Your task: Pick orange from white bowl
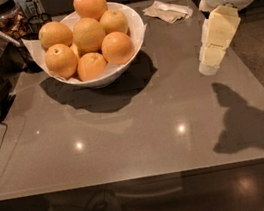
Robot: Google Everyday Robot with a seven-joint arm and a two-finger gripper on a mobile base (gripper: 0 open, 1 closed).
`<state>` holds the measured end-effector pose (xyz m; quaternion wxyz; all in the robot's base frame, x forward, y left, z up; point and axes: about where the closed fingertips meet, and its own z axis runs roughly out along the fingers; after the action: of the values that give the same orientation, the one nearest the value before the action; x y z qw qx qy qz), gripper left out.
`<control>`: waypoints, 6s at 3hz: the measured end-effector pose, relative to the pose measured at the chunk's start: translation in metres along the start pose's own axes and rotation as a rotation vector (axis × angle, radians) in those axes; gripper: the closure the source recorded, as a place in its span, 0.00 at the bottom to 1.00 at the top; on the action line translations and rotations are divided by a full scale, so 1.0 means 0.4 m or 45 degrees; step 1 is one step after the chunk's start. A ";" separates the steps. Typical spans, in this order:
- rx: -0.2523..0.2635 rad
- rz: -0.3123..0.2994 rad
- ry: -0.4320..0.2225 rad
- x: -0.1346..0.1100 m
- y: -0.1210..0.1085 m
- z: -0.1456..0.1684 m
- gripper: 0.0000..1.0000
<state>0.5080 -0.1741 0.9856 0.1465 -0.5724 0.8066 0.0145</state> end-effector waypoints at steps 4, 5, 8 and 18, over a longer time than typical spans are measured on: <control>0.084 0.034 -0.138 -0.141 -0.104 -0.017 0.00; 0.058 0.065 -0.184 -0.274 -0.174 0.013 0.00; 0.059 0.041 -0.241 -0.366 -0.210 0.031 0.00; 0.050 -0.219 -0.028 -0.655 -0.240 0.219 0.33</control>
Offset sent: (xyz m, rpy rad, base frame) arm 0.0347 0.0201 0.0179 0.0727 -0.0527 -0.0429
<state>0.6954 0.0503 0.9819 0.1673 -0.6364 0.7530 -0.0074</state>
